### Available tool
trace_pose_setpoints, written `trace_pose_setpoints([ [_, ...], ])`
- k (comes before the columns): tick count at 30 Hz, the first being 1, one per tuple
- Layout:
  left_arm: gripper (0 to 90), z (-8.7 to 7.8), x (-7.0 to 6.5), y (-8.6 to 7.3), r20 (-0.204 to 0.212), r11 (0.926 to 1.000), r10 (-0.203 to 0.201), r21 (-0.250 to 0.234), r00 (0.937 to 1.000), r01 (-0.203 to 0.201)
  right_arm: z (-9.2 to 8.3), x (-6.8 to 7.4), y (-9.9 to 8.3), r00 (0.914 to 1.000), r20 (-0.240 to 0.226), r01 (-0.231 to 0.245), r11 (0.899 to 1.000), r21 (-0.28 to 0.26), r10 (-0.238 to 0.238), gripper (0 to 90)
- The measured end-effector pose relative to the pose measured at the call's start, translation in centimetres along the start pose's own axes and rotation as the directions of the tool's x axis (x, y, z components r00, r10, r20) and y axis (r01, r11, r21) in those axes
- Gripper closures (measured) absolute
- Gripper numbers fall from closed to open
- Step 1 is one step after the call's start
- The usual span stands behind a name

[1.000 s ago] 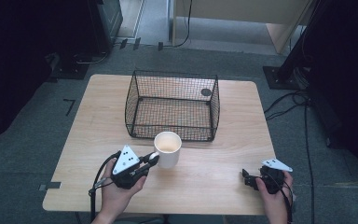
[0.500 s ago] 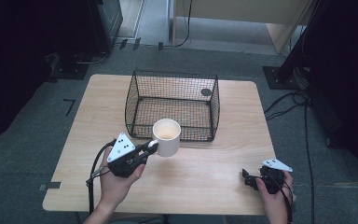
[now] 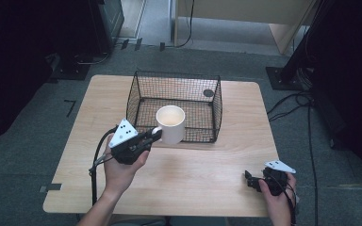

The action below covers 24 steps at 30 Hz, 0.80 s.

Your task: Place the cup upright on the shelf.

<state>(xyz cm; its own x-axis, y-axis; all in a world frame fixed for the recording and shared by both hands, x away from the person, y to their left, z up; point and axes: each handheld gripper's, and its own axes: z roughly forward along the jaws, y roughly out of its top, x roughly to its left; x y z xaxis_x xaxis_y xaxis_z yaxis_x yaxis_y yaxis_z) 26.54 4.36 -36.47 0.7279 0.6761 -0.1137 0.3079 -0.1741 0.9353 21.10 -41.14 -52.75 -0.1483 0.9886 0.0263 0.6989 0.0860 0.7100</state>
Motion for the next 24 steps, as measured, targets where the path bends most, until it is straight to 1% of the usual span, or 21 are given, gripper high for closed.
trace_pose_setpoints([
  [4, 81.1, 0.8, 0.4, 0.8, -0.018, 1.0, 0.01, -0.001, 0.9998, -0.01, 0.0, 0.0, 0.0, 1.0, 0.0, 0.0, 1.0, 0.0, 0.0, 0.0],
  [7, 81.1, 1.7, 0.9, 1.0, -0.036, 0.9999, 0.008, -0.008, 0.9993, -0.009, 0.0, 0.0, 0.0, 1.0, 0.0, -0.002, 1.0, 0.0, 0.002, 0.0],
  [10, 81.1, 2.6, 1.5, 1.0, -0.048, 0.9999, -0.008, -0.008, 0.9988, 0.007, 0.0, 0.0, 0.0, 1.0, 0.0, -0.002, 1.0, -0.001, 0.002, 0.0],
  [14, 81.1, 3.9, 2.5, 0.6, -0.078, 0.9999, -0.016, -0.006, 0.9968, 0.015, 0.0, 0.0, 0.0, 1.0, 0.0, -0.003, 1.0, 0.0, 0.003, 0.0],
  [17, 81.1, 4.7, 3.2, 0.3, -0.087, 0.9993, -0.036, 0.0, 0.9955, 0.036, 0.0, 0.0, 0.0, 1.0, -0.001, -0.003, 1.0, 0.001, 0.003, 0.0],
  [20, 81.1, 5.6, 3.6, 0.0, -0.113, 0.9992, -0.038, 0.005, 0.9929, 0.039, 0.0, 0.0, 0.0, 1.0, 0.0, -0.003, 1.0, 0.001, 0.003, 0.0],
  [22, 81.0, 6.2, 3.9, -0.1, -0.142, 0.9991, -0.041, -0.002, 0.989, 0.041, 0.0, 0.0, 0.0, 1.0, 0.0, -0.002, 1.0, 0.001, 0.002, 0.0],
  [24, 81.1, 6.8, 4.4, -0.2, -0.163, 0.999, -0.045, -0.008, 0.9856, 0.044, 0.0, 0.0, 0.0, 1.0, -0.001, -0.002, 1.0, 0.001, 0.002, 0.0],
])
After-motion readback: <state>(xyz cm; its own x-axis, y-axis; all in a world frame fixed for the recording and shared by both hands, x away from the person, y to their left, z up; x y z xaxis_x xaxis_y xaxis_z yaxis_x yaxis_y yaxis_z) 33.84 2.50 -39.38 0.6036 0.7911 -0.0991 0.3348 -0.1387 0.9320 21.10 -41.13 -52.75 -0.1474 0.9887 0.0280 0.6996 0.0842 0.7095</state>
